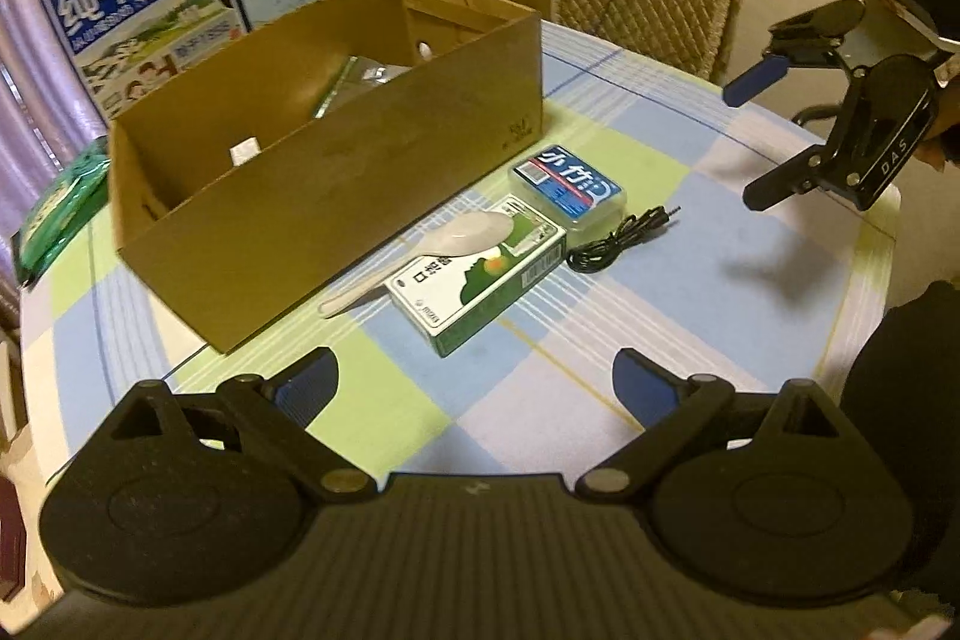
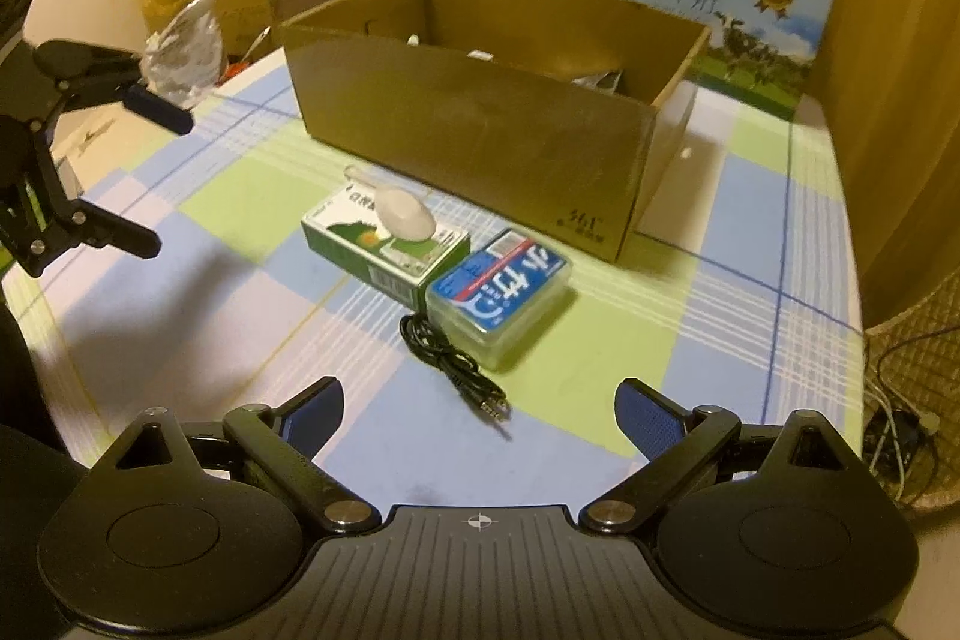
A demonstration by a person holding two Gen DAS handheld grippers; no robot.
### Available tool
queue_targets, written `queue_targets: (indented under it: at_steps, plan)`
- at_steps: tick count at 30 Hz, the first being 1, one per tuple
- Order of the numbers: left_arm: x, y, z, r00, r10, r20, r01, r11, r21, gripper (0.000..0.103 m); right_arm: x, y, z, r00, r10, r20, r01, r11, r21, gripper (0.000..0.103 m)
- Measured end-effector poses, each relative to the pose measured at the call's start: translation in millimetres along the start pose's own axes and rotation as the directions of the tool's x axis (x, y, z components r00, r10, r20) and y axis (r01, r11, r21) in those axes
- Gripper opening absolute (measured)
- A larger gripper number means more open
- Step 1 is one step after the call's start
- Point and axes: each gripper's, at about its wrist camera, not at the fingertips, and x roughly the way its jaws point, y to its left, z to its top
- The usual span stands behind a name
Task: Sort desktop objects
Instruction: 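Move both open tools back toward the remaining items on the table, then grasp the green medicine box with the left tool while the right tool grasps the black cable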
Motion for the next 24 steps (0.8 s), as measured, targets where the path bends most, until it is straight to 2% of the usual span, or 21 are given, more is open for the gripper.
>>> queue_targets:
  at_steps: [5, 9, 16, 19, 24]
  plan:
    - [20, 2, 3, 1.000, -0.026, -0.011, 0.026, 0.999, 0.035, 0.096, 21, -4, -3, 1.000, 0.012, -0.027, -0.012, 1.000, -0.005, 0.094]
    - [37, 5, 5, 0.999, -0.040, -0.026, 0.041, 0.998, 0.057, 0.096, 37, -4, -3, 0.998, 0.025, -0.052, -0.026, 0.999, -0.029, 0.085]
    - [67, 14, 8, 0.996, -0.077, -0.050, 0.080, 0.995, 0.059, 0.096, 66, -5, 2, 0.995, 0.058, -0.087, -0.063, 0.996, -0.063, 0.081]
    - [78, 16, 12, 0.995, -0.086, -0.055, 0.090, 0.993, 0.075, 0.096, 78, -5, 6, 0.992, 0.072, -0.108, -0.080, 0.994, -0.071, 0.075]
    - [96, 21, 17, 0.993, -0.100, -0.062, 0.105, 0.990, 0.099, 0.096, 91, 0, 8, 0.986, 0.063, -0.154, -0.083, 0.988, -0.127, 0.061]
